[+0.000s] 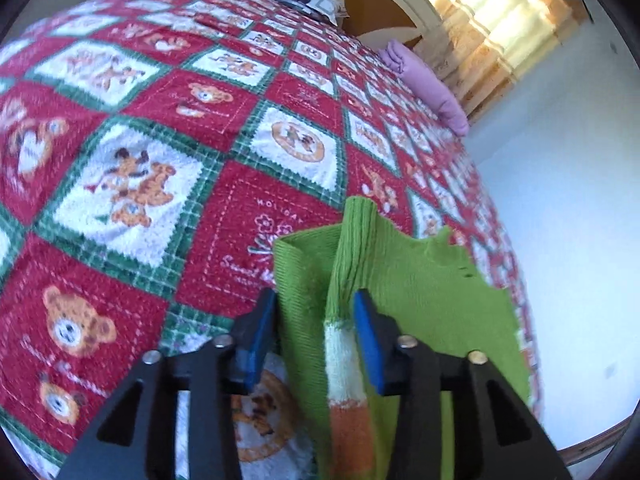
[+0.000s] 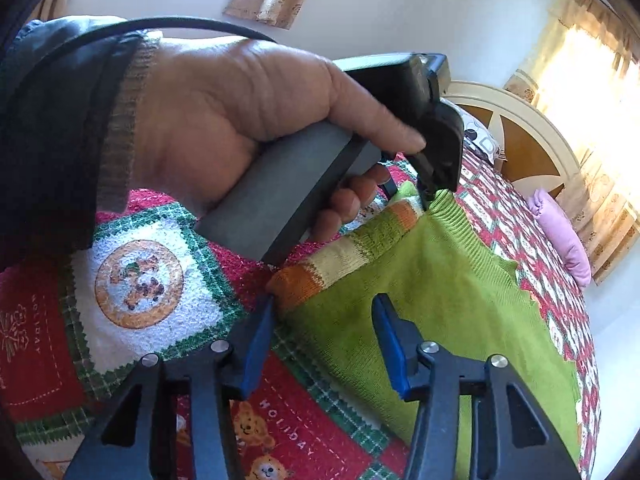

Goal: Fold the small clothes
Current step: 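Grasp the striped sleeve side edge with the left tool while the right tool grasps beside it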

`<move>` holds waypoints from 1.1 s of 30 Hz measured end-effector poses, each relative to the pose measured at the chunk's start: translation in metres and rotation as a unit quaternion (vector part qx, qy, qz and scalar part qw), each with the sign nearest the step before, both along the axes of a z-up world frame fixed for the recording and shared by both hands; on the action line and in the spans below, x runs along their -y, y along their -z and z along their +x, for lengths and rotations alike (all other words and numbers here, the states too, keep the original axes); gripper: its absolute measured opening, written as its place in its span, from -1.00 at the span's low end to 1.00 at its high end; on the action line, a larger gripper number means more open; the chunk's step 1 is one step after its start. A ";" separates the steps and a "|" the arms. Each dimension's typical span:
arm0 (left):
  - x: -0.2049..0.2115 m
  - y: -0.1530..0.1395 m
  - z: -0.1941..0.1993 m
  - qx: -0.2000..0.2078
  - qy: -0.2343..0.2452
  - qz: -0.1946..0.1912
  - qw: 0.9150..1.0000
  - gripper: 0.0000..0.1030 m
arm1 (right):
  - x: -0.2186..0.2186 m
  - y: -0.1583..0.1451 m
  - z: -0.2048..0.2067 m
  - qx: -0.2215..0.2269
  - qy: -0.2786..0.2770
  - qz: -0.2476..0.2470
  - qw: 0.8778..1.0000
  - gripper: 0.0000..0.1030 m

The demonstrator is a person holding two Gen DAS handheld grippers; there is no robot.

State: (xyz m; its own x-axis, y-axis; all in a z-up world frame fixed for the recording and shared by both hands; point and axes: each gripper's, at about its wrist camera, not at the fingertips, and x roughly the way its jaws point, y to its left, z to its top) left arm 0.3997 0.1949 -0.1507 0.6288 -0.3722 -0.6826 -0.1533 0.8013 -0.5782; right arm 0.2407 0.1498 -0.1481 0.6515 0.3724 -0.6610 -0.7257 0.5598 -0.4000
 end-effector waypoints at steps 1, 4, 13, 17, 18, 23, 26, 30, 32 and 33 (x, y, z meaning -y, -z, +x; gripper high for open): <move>0.001 0.000 0.000 0.001 0.003 -0.002 1.000 -0.09 | 0.000 0.000 0.001 -0.001 0.000 0.001 1.000 -0.02; 0.010 -0.001 0.002 0.007 0.018 0.029 0.999 -0.13 | -0.001 0.002 0.001 0.000 0.002 0.001 1.000 -0.02; 0.005 -0.007 0.003 0.008 0.024 0.005 1.000 -0.75 | 0.003 -0.008 0.004 -0.011 0.002 0.021 1.000 -0.83; 0.005 -0.015 0.002 0.007 0.021 -0.006 1.000 -0.75 | 0.010 -0.018 0.004 -0.015 0.006 0.040 0.999 -0.84; 0.005 -0.016 0.002 0.005 0.020 -0.012 1.000 -0.75 | 0.013 -0.020 0.005 -0.016 0.006 0.043 0.999 -0.84; 0.008 -0.026 0.001 0.002 0.016 -0.036 0.999 -0.75 | 0.037 -0.036 0.013 -0.039 0.021 0.084 0.995 -0.85; 0.018 -0.040 0.000 0.010 0.017 -0.036 0.999 -0.75 | 0.057 -0.046 0.024 -0.055 0.037 0.115 0.991 -0.85; 0.037 -0.062 0.001 0.027 0.028 -0.033 0.999 -0.75 | 0.080 -0.053 0.030 -0.070 0.054 0.149 0.985 -0.86; 0.049 -0.074 0.002 0.034 0.036 -0.027 0.998 -0.76 | 0.092 -0.057 0.034 -0.075 0.063 0.164 0.982 -0.86; 0.058 -0.080 0.003 0.039 0.042 -0.025 0.998 -0.76 | 0.098 -0.058 0.035 -0.077 0.066 0.170 0.980 -0.86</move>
